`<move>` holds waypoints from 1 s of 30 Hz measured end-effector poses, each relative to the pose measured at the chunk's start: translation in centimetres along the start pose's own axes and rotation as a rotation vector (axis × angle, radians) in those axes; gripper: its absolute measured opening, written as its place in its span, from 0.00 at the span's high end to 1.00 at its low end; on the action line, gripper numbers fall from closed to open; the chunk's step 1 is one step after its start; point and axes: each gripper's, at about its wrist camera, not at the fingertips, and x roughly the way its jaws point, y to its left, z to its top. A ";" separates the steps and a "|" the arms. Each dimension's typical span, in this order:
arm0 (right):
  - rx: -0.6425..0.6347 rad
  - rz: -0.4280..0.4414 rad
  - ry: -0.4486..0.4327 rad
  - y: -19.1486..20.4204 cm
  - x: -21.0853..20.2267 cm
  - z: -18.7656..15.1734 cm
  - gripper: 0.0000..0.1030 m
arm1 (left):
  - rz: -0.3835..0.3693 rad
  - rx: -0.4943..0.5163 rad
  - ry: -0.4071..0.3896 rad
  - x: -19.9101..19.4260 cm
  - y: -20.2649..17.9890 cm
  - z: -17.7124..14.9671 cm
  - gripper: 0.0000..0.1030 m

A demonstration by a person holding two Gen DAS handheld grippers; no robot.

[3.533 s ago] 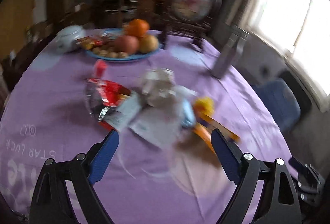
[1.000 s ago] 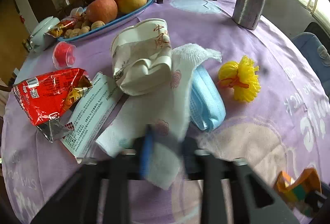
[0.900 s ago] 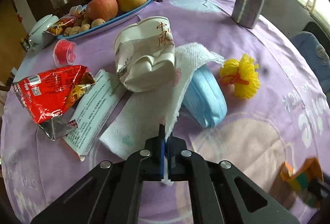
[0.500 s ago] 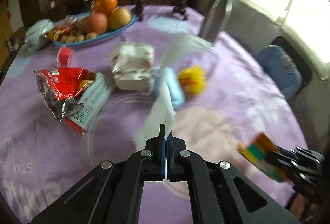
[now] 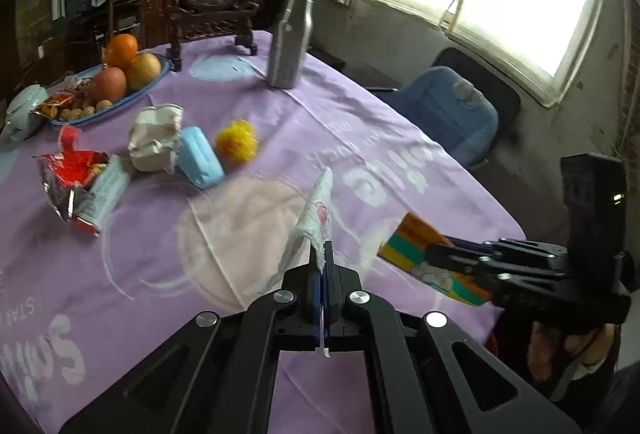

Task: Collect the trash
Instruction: 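Carry the orange box and tissue to the red basket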

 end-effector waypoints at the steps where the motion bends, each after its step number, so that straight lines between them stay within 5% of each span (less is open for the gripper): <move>1: -0.011 -0.022 0.015 -0.1 0.4 -0.6 0.85 | -0.001 0.005 0.007 0.3 -0.4 -0.4 0.99; 17: -0.237 -0.191 0.160 2.3 4.1 -3.4 0.82 | -0.002 -0.021 0.071 2.2 -0.2 -2.3 0.99; 30: -0.021 -0.080 -0.037 -2.2 -3.4 -3.7 0.83 | -0.074 0.041 0.048 1.0 -3.5 -2.0 0.99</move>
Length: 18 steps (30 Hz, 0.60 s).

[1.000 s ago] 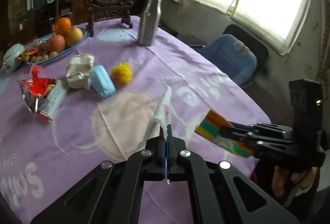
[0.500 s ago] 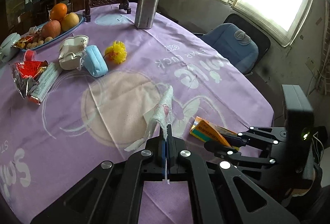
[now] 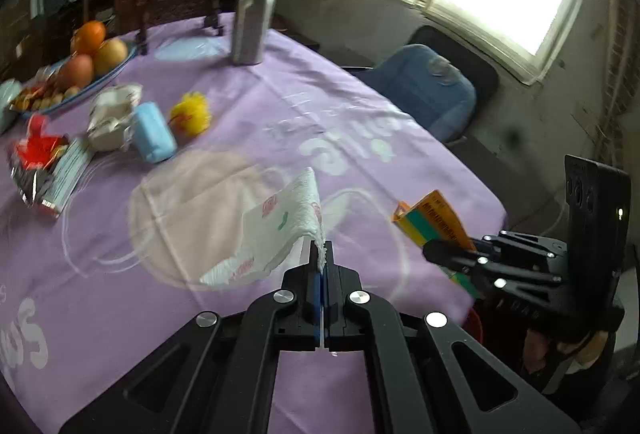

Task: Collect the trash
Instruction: 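Carry the orange box and tissue to the red basket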

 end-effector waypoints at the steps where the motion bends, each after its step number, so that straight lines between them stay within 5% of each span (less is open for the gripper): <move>1: 0.015 -0.002 -0.011 -0.5 -0.6 -0.3 0.83 | -0.009 0.015 -0.002 -0.1 -0.7 0.0 0.99; 10: 0.174 -0.125 -0.099 -7.5 -8.5 -5.0 0.83 | -0.134 0.280 0.005 0.1 -11.8 -1.1 0.99; 18: 0.304 -0.260 -0.081 -14.4 -13.6 -11.7 0.83 | -0.290 0.547 0.120 3.6 -23.5 -5.0 0.99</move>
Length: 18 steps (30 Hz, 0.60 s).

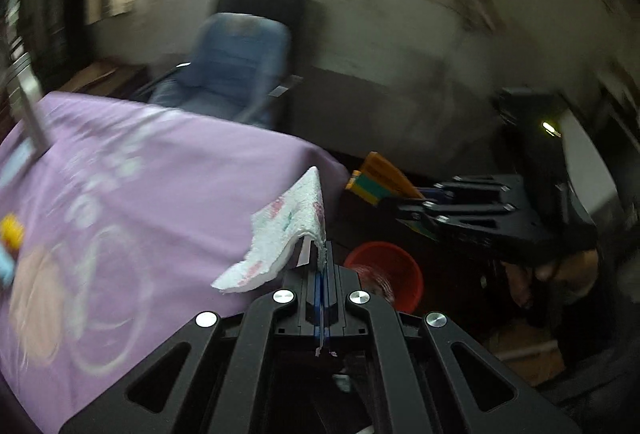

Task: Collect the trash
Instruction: 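Carry the orange box and tissue to the red basket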

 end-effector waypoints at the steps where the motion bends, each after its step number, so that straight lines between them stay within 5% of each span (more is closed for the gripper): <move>1: 0.027 -0.012 0.011 -1.4 0.1 -0.6 0.83 | -0.012 0.026 0.011 0.8 -0.9 0.1 0.99; 9: 0.285 -0.080 0.162 -12.3 4.2 -7.3 0.83 | -0.173 0.174 0.258 13.6 -9.2 0.8 0.99; 18: 0.623 -0.070 0.354 -22.0 11.6 -15.8 0.82 | -0.156 0.188 0.524 28.6 -13.0 -1.3 0.99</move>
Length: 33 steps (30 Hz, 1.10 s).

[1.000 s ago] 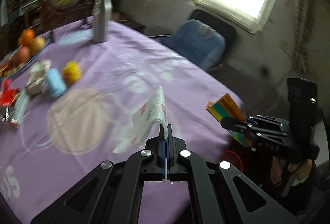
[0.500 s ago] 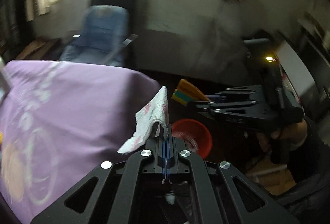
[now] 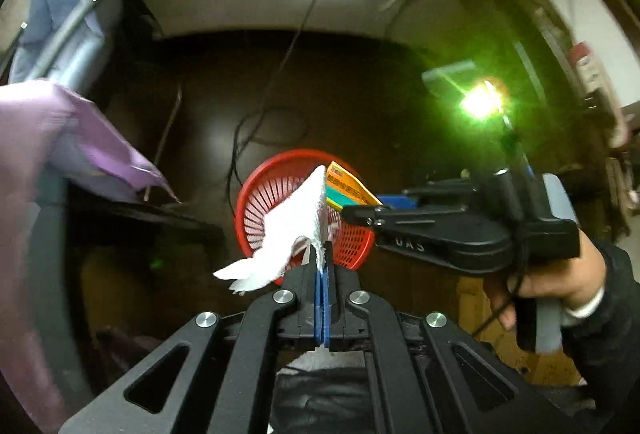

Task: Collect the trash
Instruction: 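Carry the orange box and tissue to the red basket, then open both grippers to drop the box and tissue into the basket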

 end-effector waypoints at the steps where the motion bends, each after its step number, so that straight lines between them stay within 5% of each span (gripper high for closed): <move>1: 0.028 0.002 0.018 -0.8 1.0 0.0 0.82 | 0.004 -0.001 0.024 1.1 0.2 0.3 0.99; 8: 0.148 0.047 0.064 -3.9 5.1 -0.3 0.82 | 0.000 -0.051 0.189 9.6 1.9 0.3 0.99; 12: 0.228 0.079 0.091 -5.0 6.1 0.1 0.77 | -0.008 -0.109 0.208 10.6 3.6 -0.1 0.97; 13: 0.244 0.095 0.096 -5.4 6.1 0.2 0.71 | -0.013 -0.116 0.206 10.6 3.8 -0.3 0.90; 14: 0.260 0.106 0.091 -5.5 6.1 0.2 0.70 | -0.016 -0.116 0.198 10.3 3.9 -0.2 0.83; 16: 0.256 0.103 0.073 -5.5 5.3 0.2 0.67 | -0.006 -0.120 0.163 9.6 4.3 -0.1 0.52; 24: 0.216 0.076 0.035 -3.5 3.0 0.7 0.62 | -0.014 -0.119 0.095 5.2 4.1 -1.3 0.42; 28: 0.173 0.029 -0.011 -1.8 0.8 1.2 0.49 | -0.006 -0.085 0.019 1.3 3.1 -2.6 0.36; 33: 0.099 -0.028 -0.068 1.5 -2.3 1.8 0.46 | 0.037 -0.106 -0.079 -3.5 3.2 -3.7 0.35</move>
